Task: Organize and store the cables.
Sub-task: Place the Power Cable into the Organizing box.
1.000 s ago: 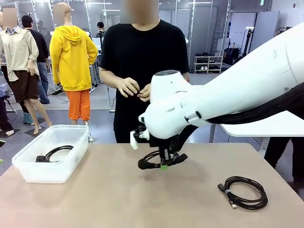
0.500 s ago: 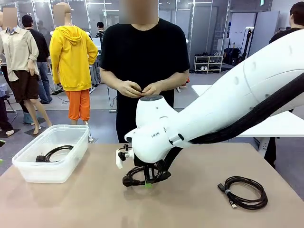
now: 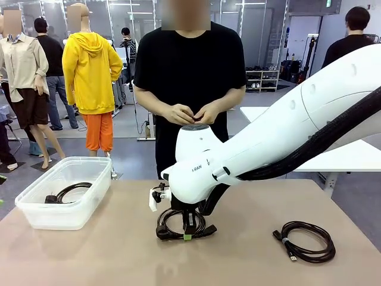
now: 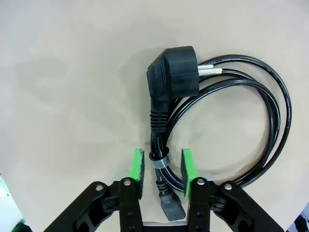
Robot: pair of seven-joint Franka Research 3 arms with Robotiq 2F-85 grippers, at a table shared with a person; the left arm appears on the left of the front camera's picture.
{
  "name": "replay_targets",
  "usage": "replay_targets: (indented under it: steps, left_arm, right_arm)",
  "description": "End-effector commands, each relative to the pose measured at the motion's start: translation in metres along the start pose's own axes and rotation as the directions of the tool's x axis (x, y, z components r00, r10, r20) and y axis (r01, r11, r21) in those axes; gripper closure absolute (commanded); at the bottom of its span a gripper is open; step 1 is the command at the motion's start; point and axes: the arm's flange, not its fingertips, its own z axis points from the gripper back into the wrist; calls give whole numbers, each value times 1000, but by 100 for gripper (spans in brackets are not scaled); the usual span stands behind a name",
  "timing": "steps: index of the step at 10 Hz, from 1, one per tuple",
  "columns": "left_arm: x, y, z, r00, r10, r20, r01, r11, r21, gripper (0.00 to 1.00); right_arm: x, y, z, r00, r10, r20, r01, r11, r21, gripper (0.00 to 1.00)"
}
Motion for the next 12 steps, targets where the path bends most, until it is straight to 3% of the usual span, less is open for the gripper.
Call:
replay_targets:
  steps: [1,2,4,6,7,12]
  left_arm:
    - [1,-2,1,1000,13,-2,-13,1000,6,7]
    - [1,-2,1,1000,13,-2,-13,1000,6,7]
    - [0,0,0,1000,0,0,0,1000,0,7]
    - [68,17,-8,989,-146,-33,144,987,-65,7]
    - [95,22,-25,984,-177,-2,177,981,-79,7]
    - [199,15,-107,964,-251,-83,225,943,-246,7]
  right_arm:
    - [-10,7,15,999,14,34,-15,1000,13,9]
    - [-18,8,22,999,8,48,-9,1000,7,0]
    - [-45,13,44,995,-9,103,11,1000,-19,0]
    - [-93,15,82,978,-51,204,61,997,-44,0]
    - [-119,17,96,964,-74,254,92,994,-58,0]
    - [-278,50,141,848,-161,506,241,966,-97,0]
